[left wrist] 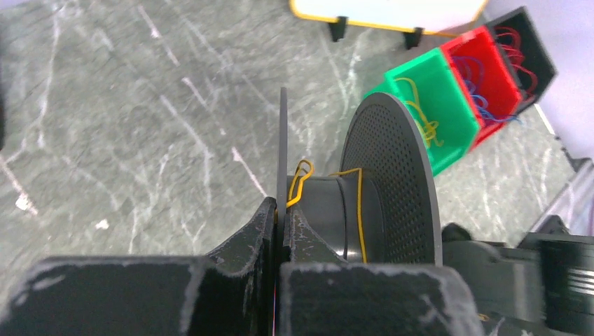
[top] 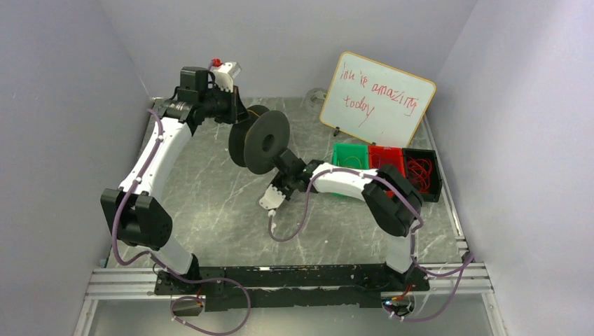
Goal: Wrap the cables
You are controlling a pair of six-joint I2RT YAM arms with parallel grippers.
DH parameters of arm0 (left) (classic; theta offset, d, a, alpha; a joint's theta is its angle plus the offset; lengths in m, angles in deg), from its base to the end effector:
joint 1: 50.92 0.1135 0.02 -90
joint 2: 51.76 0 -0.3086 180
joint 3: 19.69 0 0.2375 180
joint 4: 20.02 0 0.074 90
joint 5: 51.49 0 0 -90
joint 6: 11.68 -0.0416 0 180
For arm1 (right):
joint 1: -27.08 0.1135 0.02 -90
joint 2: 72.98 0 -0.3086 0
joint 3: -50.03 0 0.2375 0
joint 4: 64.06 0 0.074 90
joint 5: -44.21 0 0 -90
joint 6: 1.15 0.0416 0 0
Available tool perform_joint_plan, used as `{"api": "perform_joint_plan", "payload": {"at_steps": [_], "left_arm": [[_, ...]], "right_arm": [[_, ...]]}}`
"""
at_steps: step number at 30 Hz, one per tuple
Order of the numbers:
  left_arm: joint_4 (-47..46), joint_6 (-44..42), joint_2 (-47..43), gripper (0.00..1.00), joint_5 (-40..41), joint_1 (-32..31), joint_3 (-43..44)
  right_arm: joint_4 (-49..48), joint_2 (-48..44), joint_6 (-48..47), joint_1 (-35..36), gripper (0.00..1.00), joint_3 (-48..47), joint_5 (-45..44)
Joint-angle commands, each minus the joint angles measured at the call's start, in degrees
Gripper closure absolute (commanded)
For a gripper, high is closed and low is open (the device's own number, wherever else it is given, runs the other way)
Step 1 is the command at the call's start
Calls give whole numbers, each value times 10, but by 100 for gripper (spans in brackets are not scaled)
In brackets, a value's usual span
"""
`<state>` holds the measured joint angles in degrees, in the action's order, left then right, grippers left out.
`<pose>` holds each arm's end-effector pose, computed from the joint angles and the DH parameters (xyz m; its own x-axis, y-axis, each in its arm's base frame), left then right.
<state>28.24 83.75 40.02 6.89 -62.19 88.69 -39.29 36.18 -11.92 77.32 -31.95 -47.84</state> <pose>0.3393 -0.0899 0.4324 -0.5696 0.0313 -0.8213 0.5527 0.7543 -0.3545 0.2594 0.3095 0.2055 0.8350 -0.5314 0.1428 -0.3539 -0.7173 -0.6002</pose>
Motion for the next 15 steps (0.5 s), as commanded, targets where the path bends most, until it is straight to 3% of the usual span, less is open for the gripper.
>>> {"api": "perform_joint_plan", "payload": {"at_steps": [1,8,15], "left_arm": [[-49,13,-4,97,63,-4,-12],[-57,26,-3,97,157,-37,-41],[-53,56,19,98,221,-44,-45]], "right_arm": [[271,-35,85,-13,100,-109,206],[350,-6,124,-18,100,-176,340],[360,22,169,-25,100,-231,437]]}}
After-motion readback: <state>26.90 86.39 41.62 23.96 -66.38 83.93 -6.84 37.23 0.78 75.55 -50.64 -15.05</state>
